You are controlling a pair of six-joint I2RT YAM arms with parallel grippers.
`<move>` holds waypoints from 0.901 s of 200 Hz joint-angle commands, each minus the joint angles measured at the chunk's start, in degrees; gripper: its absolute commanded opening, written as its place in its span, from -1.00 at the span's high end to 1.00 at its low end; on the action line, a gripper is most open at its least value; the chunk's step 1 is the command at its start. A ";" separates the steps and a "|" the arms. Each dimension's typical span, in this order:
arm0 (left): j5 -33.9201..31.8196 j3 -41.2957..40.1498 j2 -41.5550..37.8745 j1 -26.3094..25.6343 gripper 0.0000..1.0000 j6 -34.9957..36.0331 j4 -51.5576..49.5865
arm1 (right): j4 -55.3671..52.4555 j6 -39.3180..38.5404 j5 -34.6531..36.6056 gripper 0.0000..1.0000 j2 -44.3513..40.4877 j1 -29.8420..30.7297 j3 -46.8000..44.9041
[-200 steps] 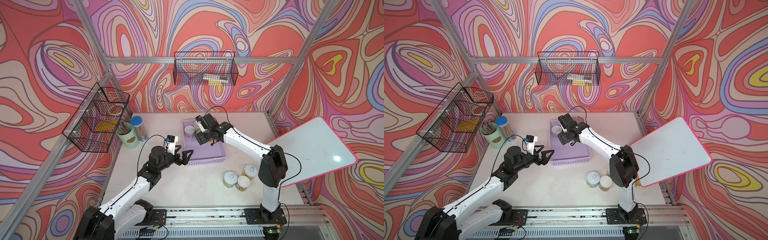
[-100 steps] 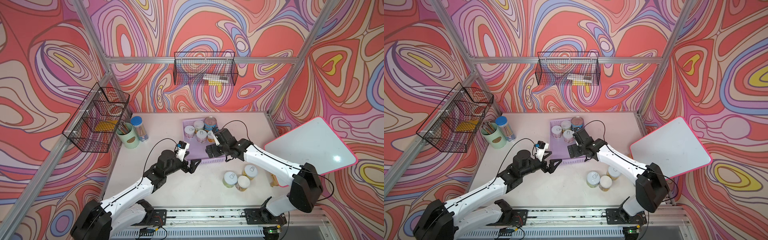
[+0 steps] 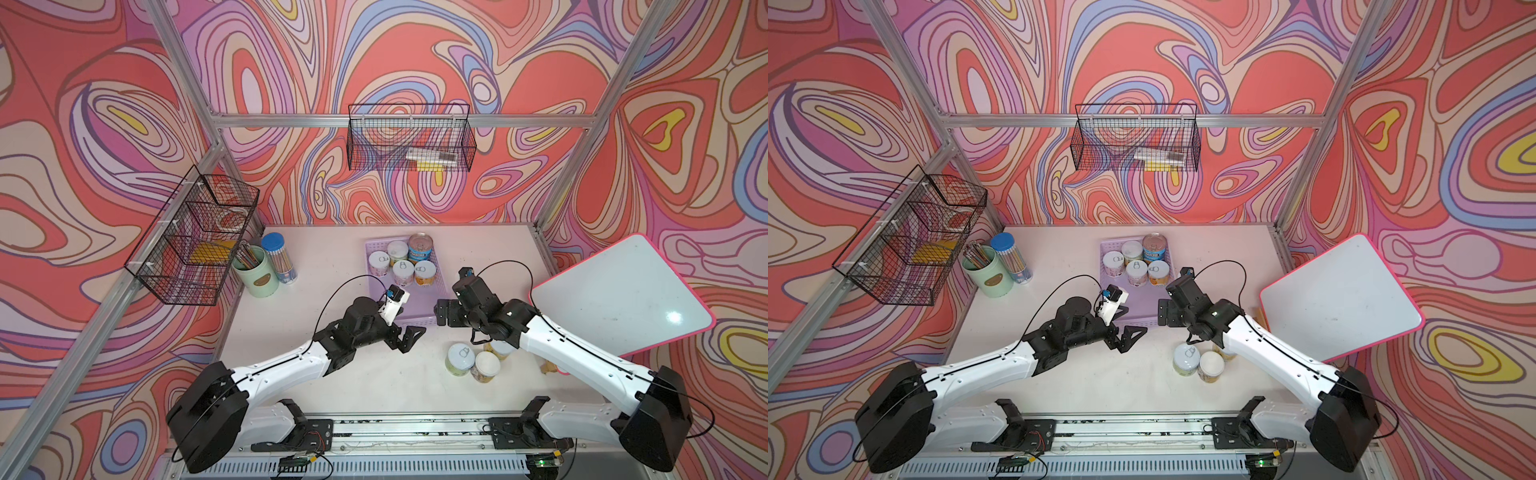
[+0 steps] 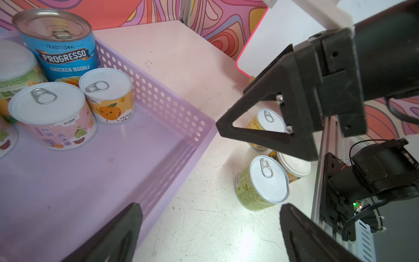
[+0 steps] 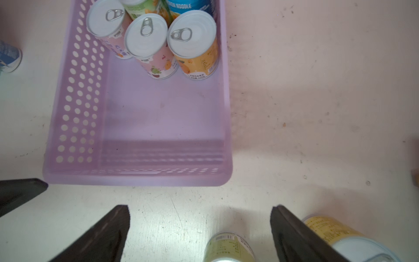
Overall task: Put the canned food in the basket
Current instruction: Pick up the canned food from the center of the board.
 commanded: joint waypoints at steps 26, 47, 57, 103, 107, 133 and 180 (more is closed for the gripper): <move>-1.98 5.74 5.55 -5.69 -0.98 2.76 2.11 | -8.60 3.56 8.89 -0.96 -0.56 -2.06 0.18; -2.53 7.19 7.95 -7.92 -0.98 3.48 2.98 | -10.27 4.93 8.43 -0.96 -1.22 -5.47 -0.46; -2.87 8.02 9.15 -8.68 -0.98 3.74 2.99 | -10.41 5.55 7.80 -0.96 -2.12 -7.29 -1.30; -2.97 11.62 14.09 -12.50 -0.98 4.90 3.69 | -14.66 8.90 8.06 -0.96 -5.31 -13.84 -3.39; -2.76 12.05 14.58 -12.74 -0.98 4.98 3.69 | -15.04 8.78 7.77 -0.97 -5.31 -14.31 -3.42; -1.81 14.35 17.51 -13.78 -0.98 5.16 3.87 | -16.79 8.69 6.09 -0.97 -4.87 -16.45 -3.69; -1.33 17.08 20.72 -14.89 -0.98 5.34 4.21 | -17.76 8.50 2.44 -0.92 -4.19 -21.79 -5.25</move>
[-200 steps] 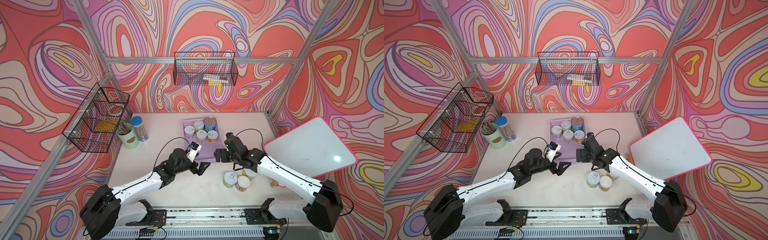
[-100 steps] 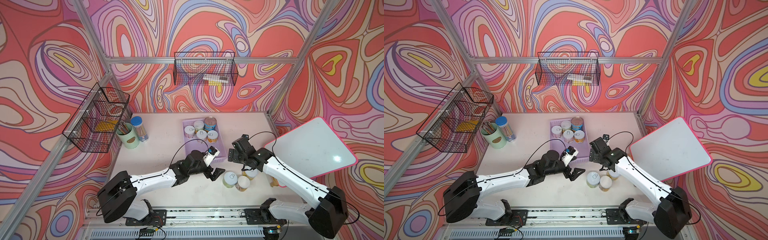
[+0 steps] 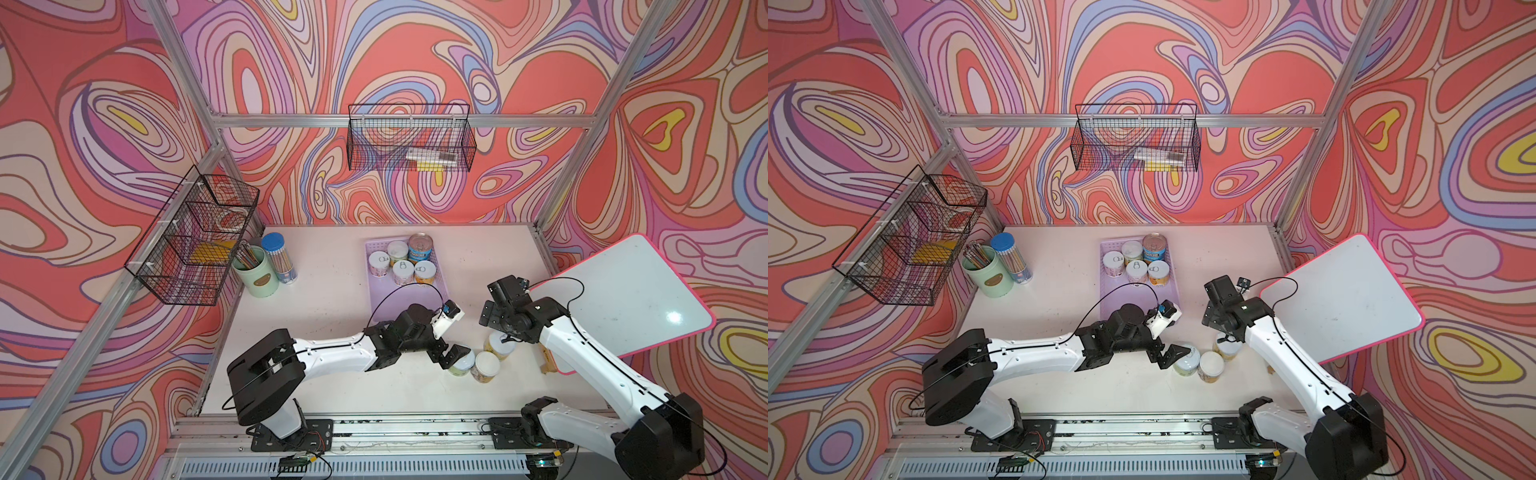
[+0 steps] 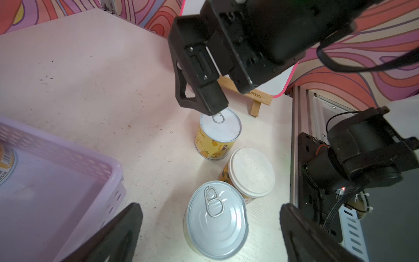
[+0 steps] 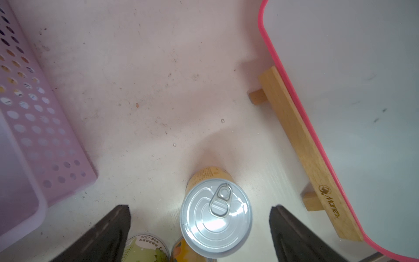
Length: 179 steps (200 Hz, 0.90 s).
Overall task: Put the canned food in the basket
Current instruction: Pick up the canned food from the center of the board.
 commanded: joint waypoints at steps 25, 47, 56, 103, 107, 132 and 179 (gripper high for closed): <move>1.01 1.56 1.47 -0.53 -0.98 0.66 2.12 | -0.46 -0.69 -7.02 -0.91 1.96 -3.91 -1.89; 1.05 1.25 1.55 -0.53 -0.98 0.98 2.21 | 0.15 -0.58 -8.70 -0.91 3.13 -4.65 -2.33; 1.31 1.42 1.55 -0.61 -0.97 1.34 1.68 | -0.22 -0.33 -8.73 -0.91 3.66 -5.06 -2.38; 1.36 3.24 2.48 -2.43 -0.98 4.59 -0.70 | -0.92 0.72 -8.83 -0.92 4.12 -7.39 -4.04; 1.42 3.47 2.72 -2.58 -0.98 4.74 -0.77 | -0.66 0.57 -9.37 -0.92 4.15 -7.64 -4.20; 1.60 4.97 3.70 -3.19 -0.98 5.50 -1.65 | 1.08 -0.27 -12.30 -0.92 3.74 -8.61 -4.80; 1.06 6.78 4.89 -4.34 -0.98 7.82 -3.91 | 0.80 -1.20 -12.80 -0.89 4.92 -9.92 -4.51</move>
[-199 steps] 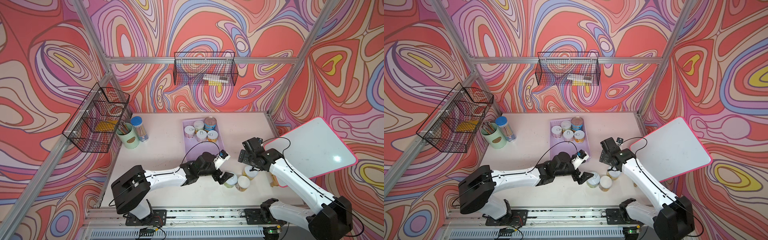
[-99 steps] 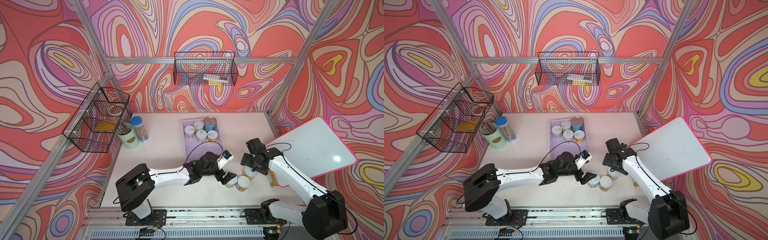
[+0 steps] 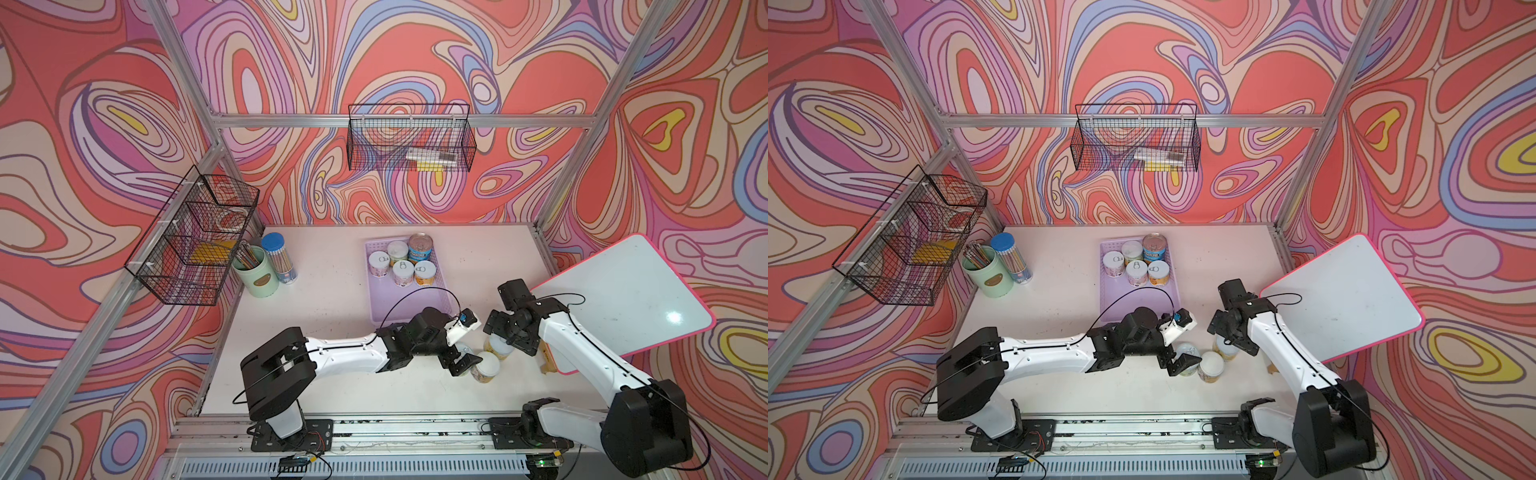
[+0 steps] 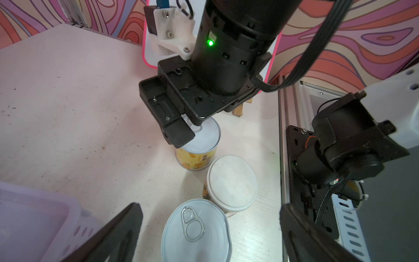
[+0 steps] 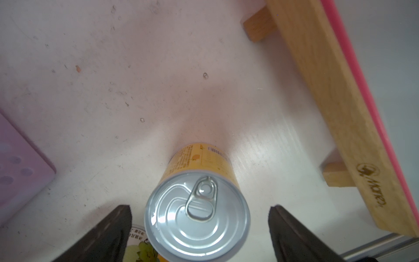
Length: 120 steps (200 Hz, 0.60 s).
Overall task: Put the canned food in the basket
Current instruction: Pick up the canned food from the center of the board.
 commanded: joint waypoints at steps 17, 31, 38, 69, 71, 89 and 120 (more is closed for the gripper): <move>0.02 2.00 1.28 -1.14 -0.98 2.67 -2.32 | 0.13 -0.85 -0.61 -0.86 1.42 -1.32 -0.35; -0.15 2.00 1.24 -1.21 -0.97 2.67 -2.33 | 0.34 -0.82 -0.99 -0.81 1.92 -1.60 -0.40; -0.27 1.91 1.33 -1.26 -0.98 2.72 -2.24 | 0.57 -0.99 -1.40 -0.79 2.26 -1.69 -0.44; -0.44 1.91 1.34 -1.25 -0.97 2.69 -2.50 | 0.55 -1.39 -2.06 -0.76 3.80 -1.78 -0.54; -0.43 1.85 1.33 -1.25 -0.97 2.67 -2.46 | 0.57 -1.35 -2.01 -0.76 3.81 -1.78 -0.58; -0.78 1.56 1.24 -1.25 -0.98 2.62 -2.15 | 0.66 -1.42 -1.98 -0.76 4.19 -1.87 -0.83; -0.61 1.75 1.42 -1.30 -0.98 2.65 -2.33 | 1.34 -1.71 -3.36 -0.75 5.03 -1.87 -1.06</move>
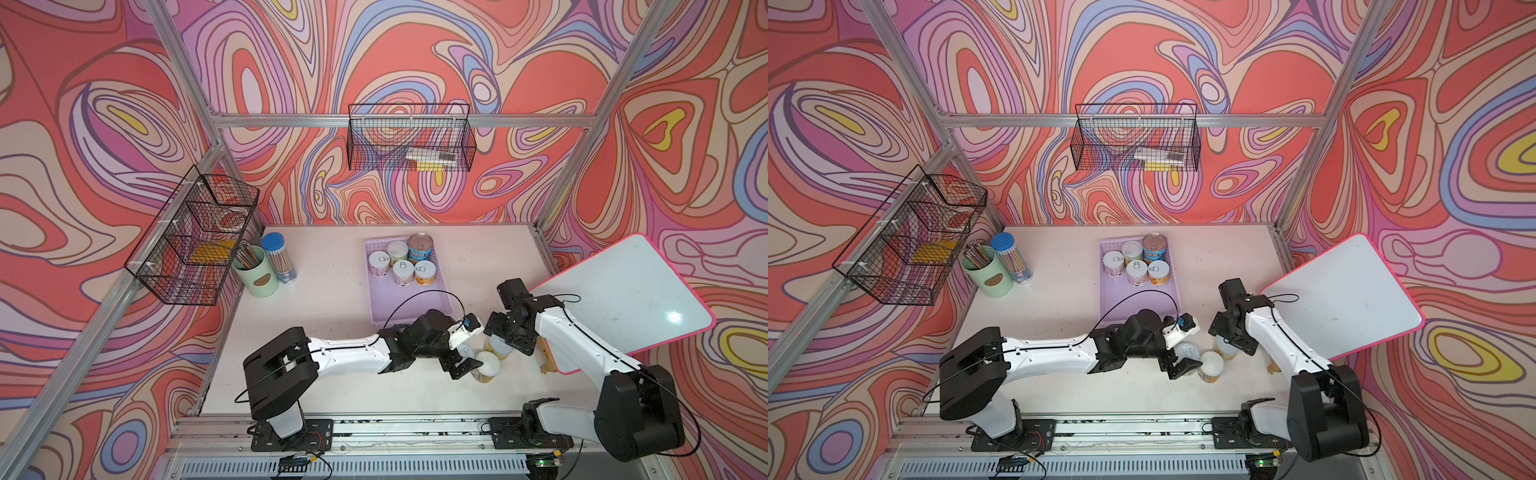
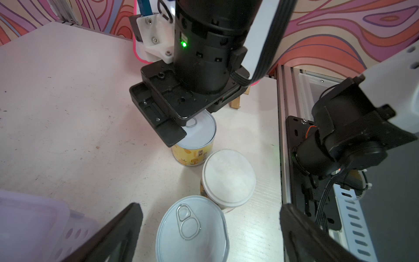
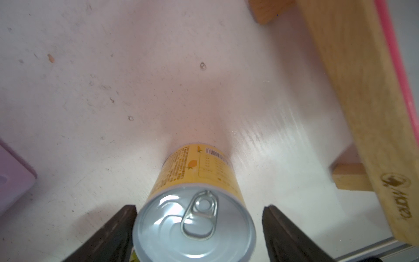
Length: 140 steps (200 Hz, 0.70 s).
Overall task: Put the canned food in the basket
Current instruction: Pick up the canned food from the center of the board.
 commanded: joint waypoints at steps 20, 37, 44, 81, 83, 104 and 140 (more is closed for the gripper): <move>-0.09 1.10 0.78 -0.42 -0.98 0.56 -0.71 | 0.67 -0.78 -1.27 -0.70 0.83 -0.49 -1.02; -0.16 1.04 0.91 -0.42 -0.98 0.59 -0.59 | 0.67 -0.90 -1.53 -0.67 0.91 -0.48 -1.05; -0.24 1.19 1.00 -0.42 -0.98 0.59 -0.67 | 0.60 -0.93 -1.52 -0.66 0.97 -0.49 -1.02; -0.30 1.17 1.04 -0.41 -0.97 0.24 -0.53 | 0.15 -0.92 -1.60 -0.64 0.82 -0.49 -0.93; -0.32 1.20 1.05 -0.42 -0.98 0.24 -0.47 | 0.15 -0.95 -1.61 -0.64 0.84 -0.53 -0.93; -0.28 1.15 1.00 -0.42 -0.98 0.12 -0.53 | 0.06 -0.83 -1.70 -0.60 0.88 -0.49 -1.02; -1.71 -0.38 0.00 -0.42 -0.98 -0.50 0.60 | -0.01 -0.58 -1.78 -0.47 0.06 -0.49 -0.93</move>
